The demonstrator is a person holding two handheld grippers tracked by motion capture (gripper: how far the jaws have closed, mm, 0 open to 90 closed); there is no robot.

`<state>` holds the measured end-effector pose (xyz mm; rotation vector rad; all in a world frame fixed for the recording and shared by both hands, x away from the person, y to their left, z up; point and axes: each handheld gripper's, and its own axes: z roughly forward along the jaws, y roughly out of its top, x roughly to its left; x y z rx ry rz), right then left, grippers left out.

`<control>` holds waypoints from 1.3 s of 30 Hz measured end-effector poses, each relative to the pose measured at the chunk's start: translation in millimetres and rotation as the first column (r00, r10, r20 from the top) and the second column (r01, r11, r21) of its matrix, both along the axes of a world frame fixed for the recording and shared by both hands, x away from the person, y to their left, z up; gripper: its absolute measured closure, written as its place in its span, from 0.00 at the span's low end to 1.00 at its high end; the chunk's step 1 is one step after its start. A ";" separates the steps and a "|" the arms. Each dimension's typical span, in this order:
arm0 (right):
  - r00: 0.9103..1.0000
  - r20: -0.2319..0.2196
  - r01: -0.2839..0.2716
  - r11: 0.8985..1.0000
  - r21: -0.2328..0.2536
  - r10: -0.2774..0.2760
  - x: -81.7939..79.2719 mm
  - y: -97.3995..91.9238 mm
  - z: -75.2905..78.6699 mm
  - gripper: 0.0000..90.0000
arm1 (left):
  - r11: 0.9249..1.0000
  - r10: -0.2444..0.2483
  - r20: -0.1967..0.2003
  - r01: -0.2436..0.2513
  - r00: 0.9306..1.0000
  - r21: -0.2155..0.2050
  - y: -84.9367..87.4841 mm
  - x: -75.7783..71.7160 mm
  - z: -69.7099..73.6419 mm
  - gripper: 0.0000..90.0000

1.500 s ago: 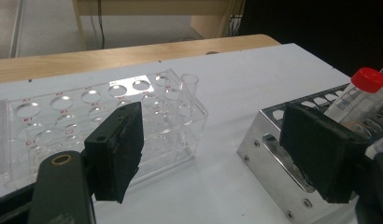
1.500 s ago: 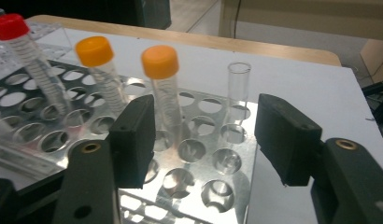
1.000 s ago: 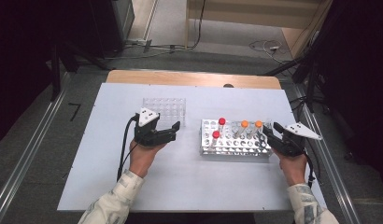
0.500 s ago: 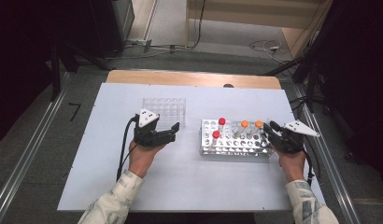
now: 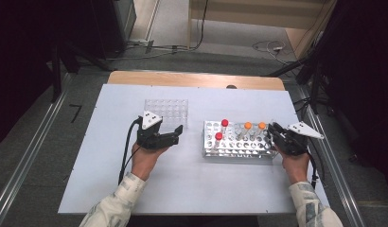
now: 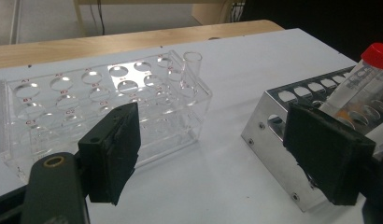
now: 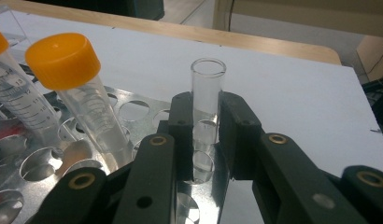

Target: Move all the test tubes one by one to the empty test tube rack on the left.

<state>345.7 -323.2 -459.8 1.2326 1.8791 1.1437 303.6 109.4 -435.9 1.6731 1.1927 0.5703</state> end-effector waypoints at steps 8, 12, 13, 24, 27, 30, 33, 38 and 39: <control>0.999 0.042 0.019 1.000 0.025 -0.020 -4.8 -2.3 11.0 0.81 | 1.000 -0.002 -0.001 0.002 1.000 -0.004 0.5 0.2 -0.1 0.22; 0.998 0.063 0.016 0.999 0.039 -0.019 -8.3 -2.2 18.0 0.82 | 1.000 -0.004 0.000 0.004 1.000 -0.005 0.5 0.1 0.1 0.22; 0.997 0.069 0.015 0.999 0.040 -0.018 -9.3 -2.0 19.8 0.82 | 1.000 -0.004 0.000 0.004 1.000 -0.005 0.5 0.1 0.1 0.22; 0.994 0.111 0.009 0.998 0.069 -0.017 -20.1 -5.4 39.6 0.82 | 1.000 -0.003 0.001 0.003 1.000 -0.011 1.2 0.0 0.3 0.22; 0.993 0.117 0.000 0.997 0.075 -0.009 -25.8 -5.6 45.3 0.82 | 1.000 -0.003 0.001 0.003 1.000 -0.010 1.5 -0.3 0.7 0.22; 0.993 0.121 -0.014 0.997 0.078 0.005 -32.8 -5.5 49.6 0.82 | 1.000 -0.003 -0.001 0.003 1.000 -0.010 1.6 -0.6 0.9 0.22; 0.993 0.115 -0.030 0.996 0.084 0.020 -41.2 -5.3 52.7 0.82 | 1.000 -0.004 -0.001 0.004 1.000 -0.011 1.6 -1.0 1.1 0.22; 0.992 0.115 -0.065 0.993 0.099 0.054 -55.5 -5.1 56.6 0.82 | 1.000 -0.006 0.001 0.006 1.000 -0.015 1.6 -1.8 1.5 0.22; 0.992 0.111 -0.073 0.992 0.103 0.062 -58.5 -5.1 56.6 0.82 | 1.000 -0.007 0.002 0.007 1.000 -0.015 1.9 -1.9 1.6 0.22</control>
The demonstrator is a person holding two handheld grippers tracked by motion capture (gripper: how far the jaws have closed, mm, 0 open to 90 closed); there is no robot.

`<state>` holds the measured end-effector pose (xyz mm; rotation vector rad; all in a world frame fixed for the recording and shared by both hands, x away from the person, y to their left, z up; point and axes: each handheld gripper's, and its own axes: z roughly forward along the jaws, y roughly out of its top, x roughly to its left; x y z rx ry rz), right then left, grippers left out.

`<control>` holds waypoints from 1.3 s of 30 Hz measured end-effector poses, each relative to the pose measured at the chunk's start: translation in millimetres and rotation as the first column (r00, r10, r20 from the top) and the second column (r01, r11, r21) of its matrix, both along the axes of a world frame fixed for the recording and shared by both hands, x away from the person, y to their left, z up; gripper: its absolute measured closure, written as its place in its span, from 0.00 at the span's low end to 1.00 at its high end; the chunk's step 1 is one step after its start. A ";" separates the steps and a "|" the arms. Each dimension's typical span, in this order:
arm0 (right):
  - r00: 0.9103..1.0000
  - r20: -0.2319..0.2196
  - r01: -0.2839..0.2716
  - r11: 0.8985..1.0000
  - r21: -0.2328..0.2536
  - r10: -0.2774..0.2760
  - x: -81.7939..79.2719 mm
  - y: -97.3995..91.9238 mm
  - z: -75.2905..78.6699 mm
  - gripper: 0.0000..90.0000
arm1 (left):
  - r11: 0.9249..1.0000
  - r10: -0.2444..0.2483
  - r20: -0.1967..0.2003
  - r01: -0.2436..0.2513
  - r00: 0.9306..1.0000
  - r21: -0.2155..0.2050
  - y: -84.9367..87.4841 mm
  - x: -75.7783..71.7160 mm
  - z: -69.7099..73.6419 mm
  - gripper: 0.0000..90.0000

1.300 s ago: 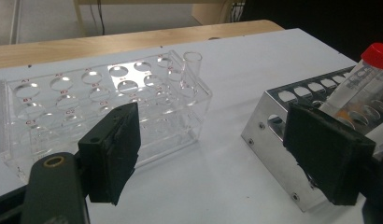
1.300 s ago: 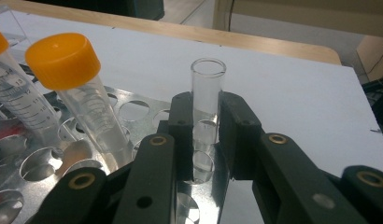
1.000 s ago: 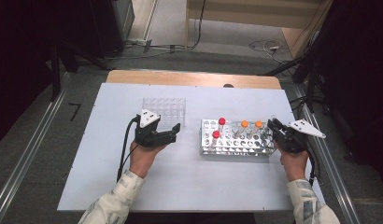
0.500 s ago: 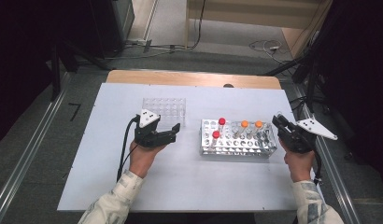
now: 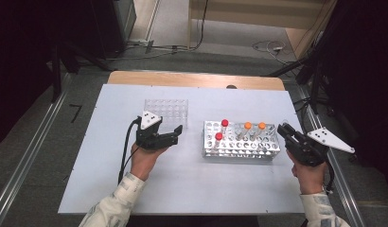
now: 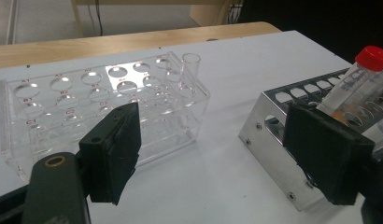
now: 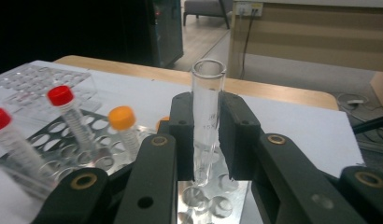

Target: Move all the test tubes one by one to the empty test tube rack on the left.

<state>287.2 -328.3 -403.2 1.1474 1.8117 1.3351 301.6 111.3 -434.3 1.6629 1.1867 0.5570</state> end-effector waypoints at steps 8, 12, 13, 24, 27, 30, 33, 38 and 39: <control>0.998 0.000 -0.071 0.997 0.011 0.071 -26.5 7.1 1.2 0.82 | 1.000 -0.004 -0.006 0.004 1.000 0.007 0.1 -3.4 -0.9 0.22; 0.994 -0.006 -0.111 0.994 0.017 0.111 -39.5 13.3 -0.3 0.82 | 1.000 -0.004 -0.007 0.004 1.000 0.004 1.3 -5.9 -1.8 0.22; 0.993 -0.006 -0.121 0.993 0.015 0.121 -41.9 14.9 -1.3 0.82 | 1.000 -0.005 -0.008 0.005 1.000 0.002 1.4 -6.5 -2.1 0.22; 0.974 -0.050 -0.223 0.975 0.002 0.222 -53.2 44.3 -16.3 0.82 | 1.000 -0.020 -0.003 0.020 1.000 -0.003 1.3 -16.6 0.5 0.22; 0.965 -0.064 -0.254 0.967 0.002 0.253 -53.2 54.1 -21.1 0.82 | 1.000 -0.027 -0.006 0.027 1.000 -0.011 1.6 -19.1 1.3 0.22; 0.957 -0.077 -0.279 0.960 -0.004 0.278 -51.8 63.4 -24.9 0.82 | 1.000 -0.028 -0.007 0.028 1.000 -0.014 2.2 -20.9 0.8 0.22; 0.950 -0.080 -0.304 0.953 -0.010 0.302 -51.0 72.1 -27.5 0.82 | 0.999 -0.030 -0.011 0.030 0.999 -0.015 2.1 -22.0 0.6 0.22; 0.937 -0.096 -0.340 0.940 -0.017 0.337 -50.8 87.2 -30.9 0.82 | 0.999 -0.040 -0.001 0.040 0.999 -0.023 -1.6 -25.0 3.0 0.22; 0.934 -0.096 -0.347 0.938 -0.021 0.343 -50.6 90.4 -31.4 0.82 | 0.999 -0.043 0.003 0.043 0.999 -0.025 -2.6 -25.5 3.3 0.22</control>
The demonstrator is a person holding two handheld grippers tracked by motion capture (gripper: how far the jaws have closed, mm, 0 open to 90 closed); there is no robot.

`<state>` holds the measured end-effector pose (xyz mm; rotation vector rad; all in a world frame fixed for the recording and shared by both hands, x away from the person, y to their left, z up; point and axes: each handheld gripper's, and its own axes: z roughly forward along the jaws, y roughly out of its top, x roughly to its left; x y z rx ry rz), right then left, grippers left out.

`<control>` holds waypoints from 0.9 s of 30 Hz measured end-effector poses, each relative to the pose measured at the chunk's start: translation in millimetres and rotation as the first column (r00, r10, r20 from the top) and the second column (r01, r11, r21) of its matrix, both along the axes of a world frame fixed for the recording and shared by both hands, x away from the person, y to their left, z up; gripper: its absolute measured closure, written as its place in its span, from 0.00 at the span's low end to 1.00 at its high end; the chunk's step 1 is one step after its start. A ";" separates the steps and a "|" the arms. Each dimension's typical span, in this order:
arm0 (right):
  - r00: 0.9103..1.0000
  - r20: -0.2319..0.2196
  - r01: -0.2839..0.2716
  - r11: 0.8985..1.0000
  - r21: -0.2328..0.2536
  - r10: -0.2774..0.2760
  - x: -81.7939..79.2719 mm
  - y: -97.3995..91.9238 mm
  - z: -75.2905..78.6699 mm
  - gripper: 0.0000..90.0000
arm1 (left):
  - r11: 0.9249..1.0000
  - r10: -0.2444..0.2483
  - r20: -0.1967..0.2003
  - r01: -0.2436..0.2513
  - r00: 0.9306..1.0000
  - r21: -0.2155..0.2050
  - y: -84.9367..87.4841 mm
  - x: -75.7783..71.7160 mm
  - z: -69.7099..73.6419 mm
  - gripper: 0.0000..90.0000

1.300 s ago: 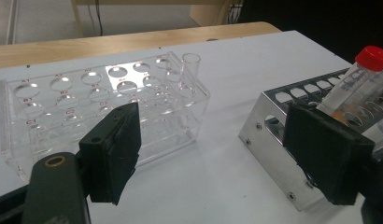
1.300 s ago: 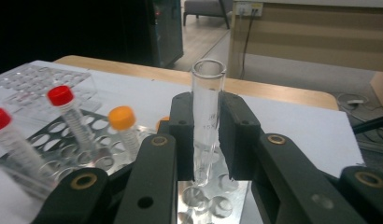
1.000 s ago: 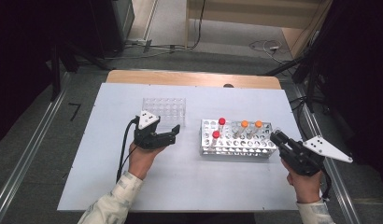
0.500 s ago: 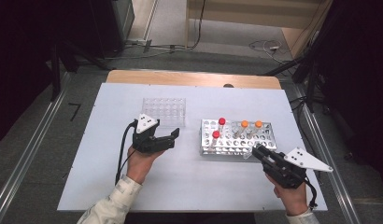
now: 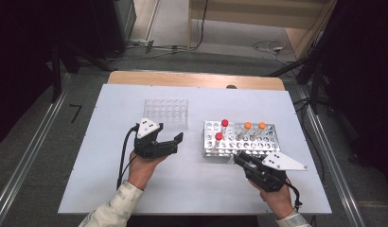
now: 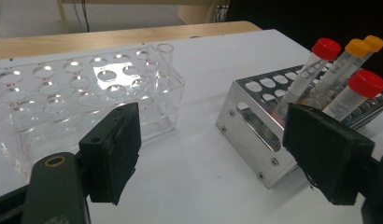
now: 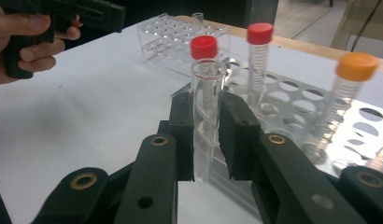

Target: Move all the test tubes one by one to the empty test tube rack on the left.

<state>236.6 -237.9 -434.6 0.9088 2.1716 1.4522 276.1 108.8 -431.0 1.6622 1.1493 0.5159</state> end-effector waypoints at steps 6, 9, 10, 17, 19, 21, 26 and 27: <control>0.999 -0.001 -0.043 0.999 -0.021 0.043 5.4 20.8 -4.3 0.82 | 1.000 -0.012 0.000 0.012 1.000 0.003 -5.3 -2.1 0.7 0.22; 0.998 -0.006 -0.062 0.998 -0.029 0.062 7.9 31.5 -6.5 0.82 | 1.000 -0.016 0.004 0.016 1.000 0.007 -7.3 -2.8 1.2 0.20; 0.997 -0.008 -0.071 0.997 -0.028 0.070 8.7 35.2 -6.8 0.82 | 1.000 -0.016 0.007 0.015 1.000 0.011 -7.8 -3.2 1.4 0.19; 0.994 -0.001 -0.108 0.994 -0.027 0.108 15.6 59.3 -6.2 0.82 | 1.000 -0.019 0.012 0.019 1.000 0.013 -10.1 -6.0 3.9 0.18; 0.993 0.001 -0.117 0.993 -0.026 0.117 17.7 65.1 -5.3 0.82 | 1.000 -0.029 0.009 0.029 1.000 0.005 -11.3 -6.7 5.0 0.18; 0.992 -0.004 -0.127 0.992 -0.020 0.127 20.3 71.0 -5.0 0.82 | 0.999 -0.041 0.012 0.041 0.999 -0.004 -12.2 -7.9 6.7 0.19; 0.989 -0.013 -0.145 0.989 -0.027 0.145 26.4 87.7 -7.4 0.82 | 0.996 -0.081 0.027 0.082 0.996 -0.027 -14.8 -13.4 13.9 0.24; 0.989 -0.014 -0.150 0.988 -0.027 0.150 27.2 91.0 -7.9 0.82 | 0.995 -0.091 0.031 0.092 0.995 -0.031 -15.9 -14.7 15.0 0.26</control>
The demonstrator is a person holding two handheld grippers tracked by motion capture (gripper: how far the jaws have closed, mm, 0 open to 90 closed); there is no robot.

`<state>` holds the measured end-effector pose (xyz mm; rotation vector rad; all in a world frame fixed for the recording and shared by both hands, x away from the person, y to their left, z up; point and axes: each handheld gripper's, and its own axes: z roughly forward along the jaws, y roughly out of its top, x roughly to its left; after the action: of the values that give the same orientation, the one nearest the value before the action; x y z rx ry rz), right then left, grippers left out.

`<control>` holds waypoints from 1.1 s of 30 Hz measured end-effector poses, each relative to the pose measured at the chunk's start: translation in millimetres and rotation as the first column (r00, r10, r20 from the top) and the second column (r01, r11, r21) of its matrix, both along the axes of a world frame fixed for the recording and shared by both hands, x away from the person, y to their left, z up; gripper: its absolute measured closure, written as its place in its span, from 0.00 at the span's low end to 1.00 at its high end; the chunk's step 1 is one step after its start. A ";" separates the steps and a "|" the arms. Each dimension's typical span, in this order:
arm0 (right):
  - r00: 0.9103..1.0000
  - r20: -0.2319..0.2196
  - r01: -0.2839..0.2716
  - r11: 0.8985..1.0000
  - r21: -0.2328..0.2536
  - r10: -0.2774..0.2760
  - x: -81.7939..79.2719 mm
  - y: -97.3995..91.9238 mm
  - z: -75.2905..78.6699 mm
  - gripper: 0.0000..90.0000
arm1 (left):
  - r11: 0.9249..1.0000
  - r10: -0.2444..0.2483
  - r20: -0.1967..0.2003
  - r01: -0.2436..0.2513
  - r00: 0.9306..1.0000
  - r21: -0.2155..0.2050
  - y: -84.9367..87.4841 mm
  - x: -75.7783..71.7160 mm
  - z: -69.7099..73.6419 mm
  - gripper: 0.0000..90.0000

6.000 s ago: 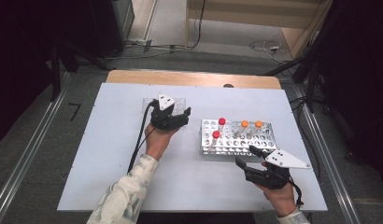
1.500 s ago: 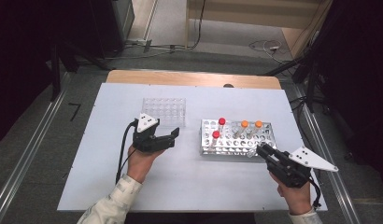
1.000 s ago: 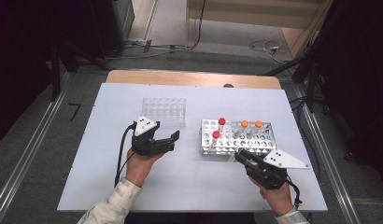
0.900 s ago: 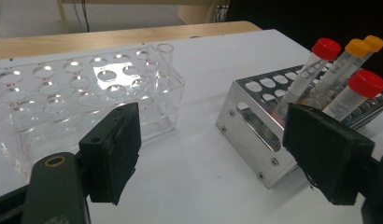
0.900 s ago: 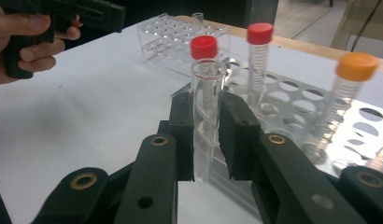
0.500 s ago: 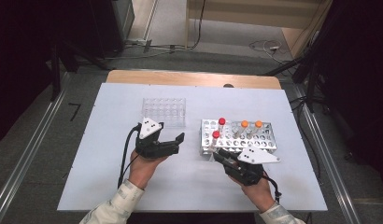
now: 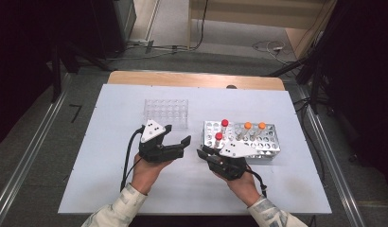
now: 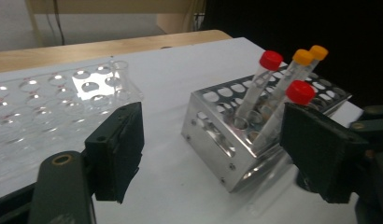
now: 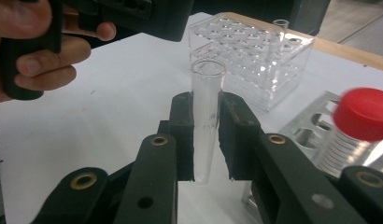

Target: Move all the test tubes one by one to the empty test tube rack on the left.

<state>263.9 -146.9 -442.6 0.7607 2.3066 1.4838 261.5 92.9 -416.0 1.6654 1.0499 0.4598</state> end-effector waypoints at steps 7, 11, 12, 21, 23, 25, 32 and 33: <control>1.000 0.000 0.005 1.000 -0.010 -0.005 7.2 17.7 -3.5 0.82 | 0.998 -0.066 0.014 0.066 0.998 -0.003 -7.4 -7.7 5.5 0.40; 1.000 0.009 0.009 1.000 -0.015 -0.009 8.2 22.8 -4.5 0.82 | 0.996 -0.092 0.002 0.092 0.996 0.004 -9.1 -8.9 5.2 0.55; 1.000 0.014 0.007 1.000 -0.019 -0.007 8.1 23.5 -4.7 0.82 | 0.995 -0.101 -0.001 0.101 0.995 0.003 -9.4 -8.5 4.6 0.58; 1.000 0.022 0.008 1.000 -0.014 -0.008 7.7 26.4 -2.3 0.82 | 0.993 -0.118 -0.019 0.118 0.993 0.018 -13.1 -6.3 0.2 0.65; 1.000 0.026 0.003 1.000 -0.012 -0.003 7.4 27.1 -1.7 0.82 | 0.993 -0.116 -0.022 0.116 0.993 0.014 -13.6 -5.8 -1.2 0.67; 1.000 0.028 0.004 1.000 -0.011 -0.003 6.5 27.4 -1.0 0.82 | 0.993 -0.119 -0.023 0.119 0.993 0.015 -13.3 -5.4 -1.4 0.69; 0.999 0.041 0.002 1.000 -0.016 -0.001 3.9 27.9 0.9 0.82 | 0.992 -0.122 -0.023 0.122 0.992 0.017 -13.6 -6.2 -2.0 0.74; 0.999 0.043 0.001 1.000 -0.017 -0.001 3.8 28.0 0.8 0.82 | 0.992 -0.121 -0.023 0.122 0.992 0.017 -13.7 -6.2 -2.0 0.75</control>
<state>267.7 -118.9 -441.7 0.7180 2.2840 1.4632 255.3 79.2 -418.0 1.7433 0.9563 0.3736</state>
